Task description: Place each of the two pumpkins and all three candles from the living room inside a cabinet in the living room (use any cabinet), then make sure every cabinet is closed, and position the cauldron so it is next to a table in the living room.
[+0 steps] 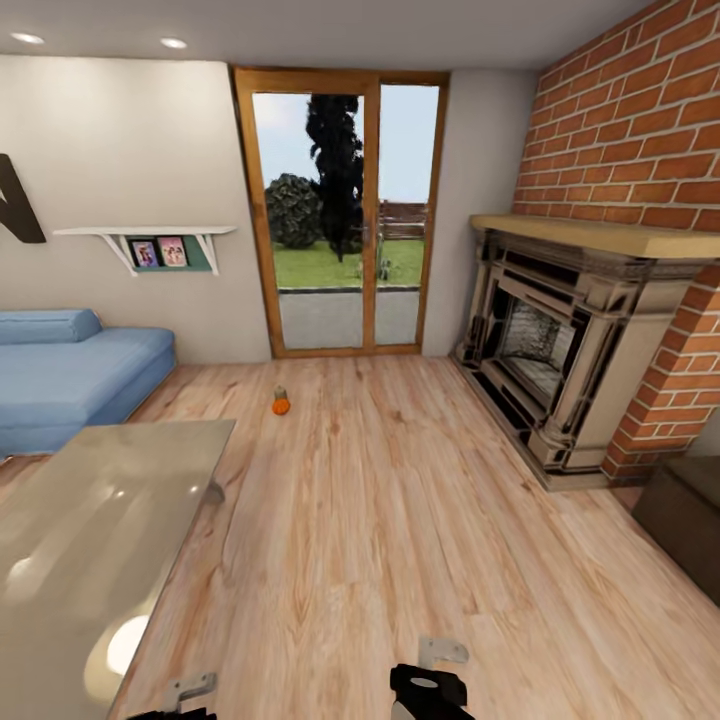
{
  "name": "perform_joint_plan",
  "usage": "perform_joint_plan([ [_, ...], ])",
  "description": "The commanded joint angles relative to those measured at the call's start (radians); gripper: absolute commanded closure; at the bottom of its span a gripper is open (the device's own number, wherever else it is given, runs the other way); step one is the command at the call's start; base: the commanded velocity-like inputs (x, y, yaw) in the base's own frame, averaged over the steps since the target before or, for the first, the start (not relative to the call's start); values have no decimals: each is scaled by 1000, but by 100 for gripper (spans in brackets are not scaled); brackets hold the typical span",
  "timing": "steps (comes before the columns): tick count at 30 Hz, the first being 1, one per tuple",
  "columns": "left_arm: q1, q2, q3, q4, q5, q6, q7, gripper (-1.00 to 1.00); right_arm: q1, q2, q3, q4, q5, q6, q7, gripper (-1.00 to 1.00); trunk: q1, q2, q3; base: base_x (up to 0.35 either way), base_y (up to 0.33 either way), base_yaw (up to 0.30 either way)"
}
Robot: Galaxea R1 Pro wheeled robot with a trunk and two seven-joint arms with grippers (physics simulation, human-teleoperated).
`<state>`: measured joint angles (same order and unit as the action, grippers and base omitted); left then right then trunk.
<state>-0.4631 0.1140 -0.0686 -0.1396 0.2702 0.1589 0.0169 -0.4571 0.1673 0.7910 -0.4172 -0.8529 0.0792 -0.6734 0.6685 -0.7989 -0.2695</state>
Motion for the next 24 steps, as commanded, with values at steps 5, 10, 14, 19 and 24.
perform_joint_plan([
  [5,0,0,0,0,0,0,0,-100,0,0,0,0,0,-1,0,-100,0,0,0,328,-81,0],
  [10,0,0,0,0,0,-1,0,-100,0,0,0,3,0,-23,0,-100,0,0,0,328,7,0],
  [14,0,-1,-2,0,0,-1,0,-100,0,1,0,20,0,-43,0,-100,0,0,0,323,23,0],
  [19,0,-1,-2,0,0,-10,0,-100,0,3,0,26,0,-48,-1,-100,0,0,0,288,5,0],
  [24,0,1,-1,0,0,-14,0,-100,0,2,0,27,0,-48,0,-100,0,0,0,210,1,0],
])
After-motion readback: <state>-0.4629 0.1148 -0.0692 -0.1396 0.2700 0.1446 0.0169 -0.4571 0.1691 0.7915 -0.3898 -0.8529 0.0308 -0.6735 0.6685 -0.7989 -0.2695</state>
